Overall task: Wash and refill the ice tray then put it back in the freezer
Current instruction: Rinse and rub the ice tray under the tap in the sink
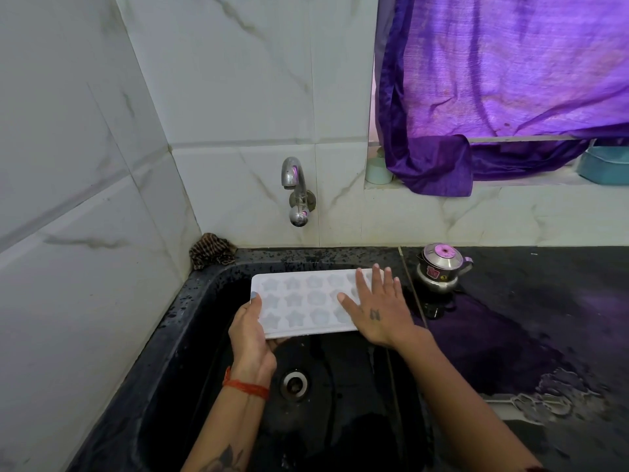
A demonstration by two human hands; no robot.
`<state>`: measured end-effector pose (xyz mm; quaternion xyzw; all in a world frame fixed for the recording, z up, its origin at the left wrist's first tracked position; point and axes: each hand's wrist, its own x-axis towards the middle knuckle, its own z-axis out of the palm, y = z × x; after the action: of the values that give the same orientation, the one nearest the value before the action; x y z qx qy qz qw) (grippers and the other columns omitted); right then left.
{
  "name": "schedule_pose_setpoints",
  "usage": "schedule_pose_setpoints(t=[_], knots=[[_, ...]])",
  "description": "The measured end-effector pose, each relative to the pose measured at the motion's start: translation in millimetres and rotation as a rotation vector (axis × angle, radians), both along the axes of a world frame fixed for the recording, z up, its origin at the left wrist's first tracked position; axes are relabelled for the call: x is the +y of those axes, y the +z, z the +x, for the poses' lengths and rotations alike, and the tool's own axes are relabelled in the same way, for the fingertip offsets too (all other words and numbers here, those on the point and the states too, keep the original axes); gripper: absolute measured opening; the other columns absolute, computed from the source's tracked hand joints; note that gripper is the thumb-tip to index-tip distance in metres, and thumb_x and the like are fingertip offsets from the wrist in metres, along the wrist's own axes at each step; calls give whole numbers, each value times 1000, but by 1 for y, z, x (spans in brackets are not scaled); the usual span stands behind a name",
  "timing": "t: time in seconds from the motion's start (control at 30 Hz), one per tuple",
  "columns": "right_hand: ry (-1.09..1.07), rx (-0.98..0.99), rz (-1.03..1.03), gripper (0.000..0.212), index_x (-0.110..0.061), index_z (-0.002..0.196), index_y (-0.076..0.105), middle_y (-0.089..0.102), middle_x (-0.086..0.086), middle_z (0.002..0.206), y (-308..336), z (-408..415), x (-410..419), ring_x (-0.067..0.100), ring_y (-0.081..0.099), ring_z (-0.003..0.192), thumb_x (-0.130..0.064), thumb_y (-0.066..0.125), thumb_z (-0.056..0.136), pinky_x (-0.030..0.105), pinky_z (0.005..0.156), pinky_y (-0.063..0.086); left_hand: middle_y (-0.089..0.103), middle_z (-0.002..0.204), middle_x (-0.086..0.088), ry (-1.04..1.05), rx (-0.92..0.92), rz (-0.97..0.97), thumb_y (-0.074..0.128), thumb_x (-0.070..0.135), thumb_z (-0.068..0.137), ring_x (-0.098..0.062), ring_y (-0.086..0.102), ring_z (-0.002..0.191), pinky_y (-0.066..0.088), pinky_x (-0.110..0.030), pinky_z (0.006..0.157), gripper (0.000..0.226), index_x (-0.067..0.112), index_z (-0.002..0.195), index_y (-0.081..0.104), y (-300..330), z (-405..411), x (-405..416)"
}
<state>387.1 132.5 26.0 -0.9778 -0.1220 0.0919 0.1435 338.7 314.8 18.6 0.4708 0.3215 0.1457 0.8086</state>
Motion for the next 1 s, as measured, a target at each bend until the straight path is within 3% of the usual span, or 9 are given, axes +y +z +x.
schedule_pose_setpoints(t=[0.17, 0.3, 0.5, 0.63, 0.8, 0.93, 1.0], knots=[[141, -11, 25, 70, -14, 151, -11, -23, 12, 156, 0, -6, 29, 25, -24, 144, -54, 12, 98, 41, 118, -13, 67, 92, -9, 16, 4, -36, 50, 26, 97, -24, 65, 75, 52, -26, 43, 19, 11, 106, 59, -2, 0, 2], [318, -49, 20, 66, -16, 151, -8, -19, 10, 157, 5, -12, 62, 25, -22, 144, -52, 13, 99, 38, 118, -13, 67, 94, -11, 7, -5, -71, 49, 24, 97, -23, 63, 72, 53, -26, 45, 20, 10, 104, 61, -5, 1, 0], [547, -148, 90, 53, -22, 152, 6, -1, 3, 161, 5, -21, 91, 22, -9, 148, -37, 21, 103, 37, 120, -9, 68, 97, -13, 29, -39, -86, 53, 21, 95, -25, 65, 83, 52, -40, 81, 24, 5, 109, 64, -8, 3, 4], [615, -182, 137, 51, -15, 151, 14, 9, 3, 160, 5, -26, 90, 21, 0, 148, -24, 26, 103, 34, 120, -4, 65, 85, -7, 48, -56, -109, 51, 19, 96, -18, 61, 72, 50, -32, 67, 17, 12, 89, 64, -9, 3, 6], [669, -184, 217, 49, -13, 149, 26, 22, 4, 157, 0, -27, 82, 20, 10, 148, -14, 32, 101, 29, 119, 1, 66, 92, -9, 51, -42, -121, 49, 22, 97, -20, 63, 74, 51, -33, 65, 19, 9, 95, 63, -13, 5, 10], [702, -223, 206, 44, -22, 146, 34, 27, 0, 156, -9, -26, 68, 21, 14, 147, -24, 31, 102, 33, 120, 5, 65, 85, -6, 50, -6, -100, 46, 29, 98, -13, 64, 51, 48, -19, 40, 25, 10, 103, 61, -13, 5, 13], [691, -254, 174, 50, -27, 147, 32, 25, -3, 156, -14, -28, 58, 20, 13, 147, -42, 19, 101, 35, 121, 4, 66, 84, -6, 45, -4, -81, 46, 31, 98, -16, 64, 57, 48, -19, 39, 27, 11, 106, 61, -12, 4, 12]])
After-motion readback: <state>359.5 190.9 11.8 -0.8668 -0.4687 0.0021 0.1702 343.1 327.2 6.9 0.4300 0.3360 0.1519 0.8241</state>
